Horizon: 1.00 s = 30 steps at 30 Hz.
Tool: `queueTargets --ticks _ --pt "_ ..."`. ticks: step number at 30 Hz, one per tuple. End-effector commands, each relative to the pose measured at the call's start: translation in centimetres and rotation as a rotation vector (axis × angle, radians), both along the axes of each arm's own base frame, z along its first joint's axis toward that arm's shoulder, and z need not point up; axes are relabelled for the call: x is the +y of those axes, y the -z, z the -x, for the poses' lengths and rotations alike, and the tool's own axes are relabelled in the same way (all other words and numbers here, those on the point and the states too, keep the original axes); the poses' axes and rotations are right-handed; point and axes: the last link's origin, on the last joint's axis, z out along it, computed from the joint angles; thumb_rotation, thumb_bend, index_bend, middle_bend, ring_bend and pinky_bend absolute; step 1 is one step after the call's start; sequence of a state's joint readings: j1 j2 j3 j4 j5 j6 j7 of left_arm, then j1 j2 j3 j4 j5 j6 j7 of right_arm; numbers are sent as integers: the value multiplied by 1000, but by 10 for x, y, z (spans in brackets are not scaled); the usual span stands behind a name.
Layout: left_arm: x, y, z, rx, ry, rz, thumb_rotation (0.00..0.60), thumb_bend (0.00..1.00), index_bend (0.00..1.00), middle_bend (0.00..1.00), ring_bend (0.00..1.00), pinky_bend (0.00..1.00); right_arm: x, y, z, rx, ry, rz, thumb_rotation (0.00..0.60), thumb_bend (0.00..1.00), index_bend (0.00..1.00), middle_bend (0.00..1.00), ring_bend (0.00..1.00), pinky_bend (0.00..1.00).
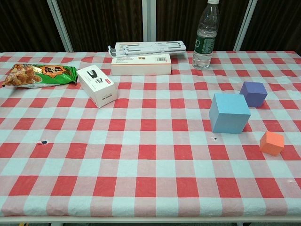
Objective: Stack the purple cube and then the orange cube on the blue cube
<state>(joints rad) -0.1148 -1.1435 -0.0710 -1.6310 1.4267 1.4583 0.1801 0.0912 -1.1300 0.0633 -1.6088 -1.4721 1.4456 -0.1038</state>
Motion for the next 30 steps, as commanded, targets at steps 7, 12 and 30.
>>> queueTargets --ticks 7,12,30 --pt "0 2 -2 -6 13 9 600 51 206 171 156 271 0 -1 -1 4 -9 1 600 170 98 30 0 0" --pt "2 3 -4 1 16 24 600 51 206 172 156 271 -3 -5 -5 0 -21 37 600 171 98 45 0 0" --pt "0 3 1 -12 15 24 600 51 206 171 156 271 -33 -16 -18 89 -86 76 600 181 99 206 305 404"
